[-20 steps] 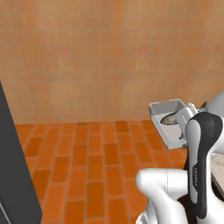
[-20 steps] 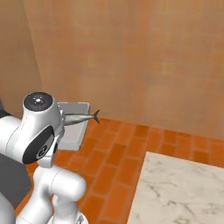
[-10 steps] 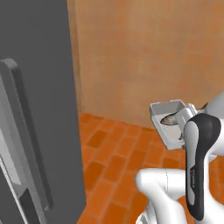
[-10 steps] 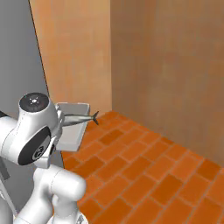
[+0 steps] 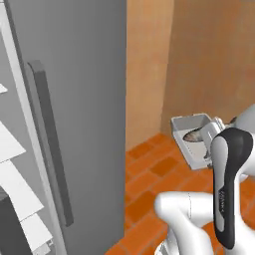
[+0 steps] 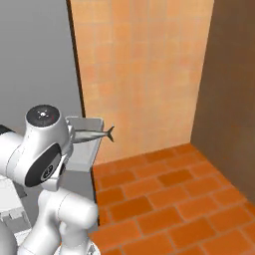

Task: Take the meat container that has the fish and place it on the second highest rack of the freezer. Then take the vegetable container that has the garlic and corn and place it on the highest rack of the freezer.

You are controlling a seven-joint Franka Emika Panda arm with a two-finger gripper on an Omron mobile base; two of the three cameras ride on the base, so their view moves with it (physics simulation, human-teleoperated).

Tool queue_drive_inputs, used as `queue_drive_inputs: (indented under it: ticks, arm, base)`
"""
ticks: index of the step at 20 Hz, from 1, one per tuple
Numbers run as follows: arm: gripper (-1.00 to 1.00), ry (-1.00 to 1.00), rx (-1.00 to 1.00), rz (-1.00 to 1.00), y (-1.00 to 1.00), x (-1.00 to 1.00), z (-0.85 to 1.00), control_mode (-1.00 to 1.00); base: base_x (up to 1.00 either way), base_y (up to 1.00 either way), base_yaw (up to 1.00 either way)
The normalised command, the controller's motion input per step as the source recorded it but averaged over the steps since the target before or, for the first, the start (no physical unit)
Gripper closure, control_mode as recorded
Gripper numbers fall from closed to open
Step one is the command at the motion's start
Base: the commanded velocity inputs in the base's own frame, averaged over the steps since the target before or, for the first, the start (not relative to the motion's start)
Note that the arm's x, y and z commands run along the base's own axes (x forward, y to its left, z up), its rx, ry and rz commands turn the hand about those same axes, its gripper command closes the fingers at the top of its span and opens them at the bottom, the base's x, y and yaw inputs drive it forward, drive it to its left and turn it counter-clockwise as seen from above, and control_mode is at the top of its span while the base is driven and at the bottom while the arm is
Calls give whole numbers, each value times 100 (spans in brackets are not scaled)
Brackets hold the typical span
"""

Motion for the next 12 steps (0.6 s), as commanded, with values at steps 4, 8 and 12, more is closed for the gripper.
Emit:
queue_drive_inputs:
  ticks: [4,8,12]
  arm:
    - [100,0,0,0,0,0,0,100]
    - [100,0,0,0,0,0,0,100]
    - [100,0,0,0,0,0,0,100]
  base:
    - [0,-27,77]
    - [10,-7,72]
    - [40,0,58]
